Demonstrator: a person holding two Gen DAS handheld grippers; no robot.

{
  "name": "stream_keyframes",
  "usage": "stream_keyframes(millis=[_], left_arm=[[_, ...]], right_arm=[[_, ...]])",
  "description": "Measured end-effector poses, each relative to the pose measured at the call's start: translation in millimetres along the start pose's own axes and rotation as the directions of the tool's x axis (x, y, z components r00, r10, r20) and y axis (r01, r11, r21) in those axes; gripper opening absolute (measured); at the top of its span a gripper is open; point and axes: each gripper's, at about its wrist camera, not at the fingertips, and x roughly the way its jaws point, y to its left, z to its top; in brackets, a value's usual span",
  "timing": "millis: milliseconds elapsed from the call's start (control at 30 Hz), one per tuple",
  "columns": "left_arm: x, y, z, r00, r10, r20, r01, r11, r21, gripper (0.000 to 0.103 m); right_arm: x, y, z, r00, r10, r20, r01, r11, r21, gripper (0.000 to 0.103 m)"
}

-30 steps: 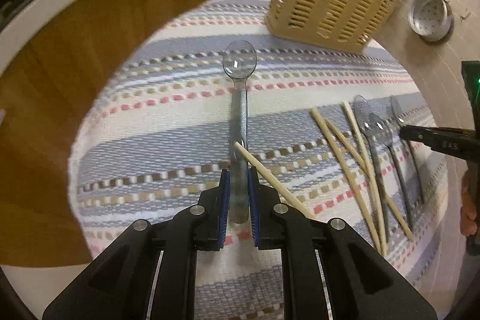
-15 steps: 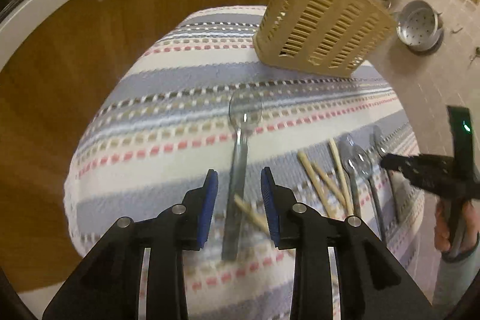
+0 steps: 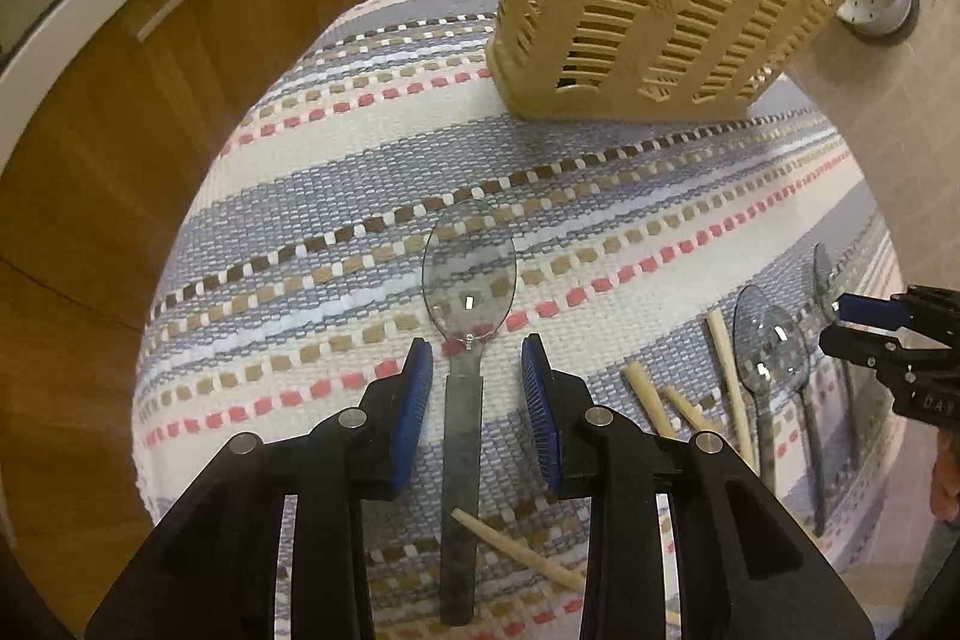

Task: Organize utensils
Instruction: 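Carry both clear spoons over the beige basket and open both tools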

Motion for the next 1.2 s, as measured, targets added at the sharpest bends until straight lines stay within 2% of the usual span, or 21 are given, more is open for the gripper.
stream_keyframes(millis=[100, 133, 167, 200, 267, 333, 400, 467, 633, 733, 833, 900, 933, 1033, 1067, 1133, 1200], left_arm=[[1.0, -11.4, -0.8, 0.999, 0.052, 0.009, -0.053, 0.998, 0.025, 0.029], [1.5, -14.7, -1.4, 0.997, 0.076, 0.012, -0.076, 0.997, 0.034, 0.025], [3.9, -22.6, -1.9, 0.994, 0.109, 0.018, -0.110, 0.993, 0.048, 0.024], [4.1, -26.0, -2.3, 0.992, 0.121, 0.020, -0.122, 0.991, 0.052, 0.016], [4.2, -31.8, -2.4, 0.990, 0.138, 0.021, -0.139, 0.989, 0.057, 0.010], [4.7, -36.1, -2.7, 0.989, 0.144, 0.035, -0.146, 0.988, 0.057, 0.010], [2.7, -39.0, -5.1, 0.990, 0.131, 0.053, -0.133, 0.990, 0.041, 0.010], [-4.7, -34.2, -11.5, 0.991, 0.089, 0.103, -0.090, 0.996, 0.010, 0.010], [-40.2, -23.1, -14.2, 0.970, 0.025, 0.244, -0.015, 0.999, -0.043, 0.010], [-67.3, -27.3, -14.6, 0.936, 0.017, 0.353, -0.006, 0.999, -0.035, 0.010], [-85.8, -28.5, -9.0, 0.903, 0.005, 0.429, 0.011, 0.999, -0.035, 0.010], [-100.1, -31.6, -6.2, 0.871, -0.010, 0.492, 0.030, 0.999, -0.033, 0.010], [-105.1, -31.2, -3.3, 0.860, -0.014, 0.510, 0.037, 0.999, -0.035, 0.010], [-124.4, -28.5, -0.7, 0.790, -0.085, 0.607, 0.124, 0.992, -0.022, 0.010], [-129.1, -28.9, 0.9, 0.770, -0.102, 0.629, 0.144, 0.990, -0.015, 0.010], [-142.5, -32.8, 7.6, 0.712, -0.141, 0.688, 0.184, 0.983, 0.011, 0.010], [-149.8, -37.4, 15.6, 0.680, -0.159, 0.716, 0.200, 0.979, 0.027, 0.010]], right_arm=[[0.9, 10.5, 0.4, 0.996, -0.086, 0.015, 0.087, 0.996, -0.037, 0.018], [1.3, 12.7, 1.4, 0.996, -0.083, 0.015, 0.083, 0.996, -0.041, 0.011], [1.6, 13.7, 1.7, 0.996, -0.084, 0.014, 0.084, 0.996, -0.041, 0.011], [1.7, 15.3, 1.9, 0.996, -0.085, 0.017, 0.086, 0.995, -0.043, 0.011], [1.6, 17.0, 1.5, 0.996, -0.085, 0.025, 0.086, 0.995, -0.043, 0.010], [0.0, 17.5, 0.6, 0.996, -0.082, 0.039, 0.083, 0.996, -0.037, 0.010], [-3.2, 17.0, -3.3, 0.995, -0.082, 0.061, 0.084, 0.996, -0.034, 0.010], [-11.6, 18.6, -9.1, 0.993, -0.072, 0.095, 0.076, 0.996, -0.037, 0.010], [-34.9, 22.5, -13.6, 0.980, -0.040, 0.193, 0.053, 0.997, -0.062, 0.010], [-53.4, 27.7, -14.4, 0.964, -0.029, 0.263, 0.052, 0.995, -0.083, 0.010], [-71.1, 34.5, -13.4, 0.942, -0.009, 0.335, 0.045, 0.994, -0.100, 0.010], [-81.1, 38.4, -12.1, 0.927, 0.007, 0.374, 0.037, 0.993, -0.109, 0.010], [-88.4, 40.0, -11.9, 0.915, 0.016, 0.404, 0.031, 0.993, -0.111, 0.010], [-102.2, 39.5, -4.7, 0.884, 0.051, 0.465, 0.000, 0.994, -0.111, 0.010], [-109.5, 39.4, -2.6, 0.867, 0.071, 0.494, -0.019, 0.994, -0.108, 0.010], [-125.2, 36.6, 2.7, 0.825, 0.110, 0.554, -0.063, 0.993, -0.103, 0.010], [-137.5, 34.6, 7.9, 0.785, 0.126, 0.607, -0.081, 0.992, -0.101, 0.010]])
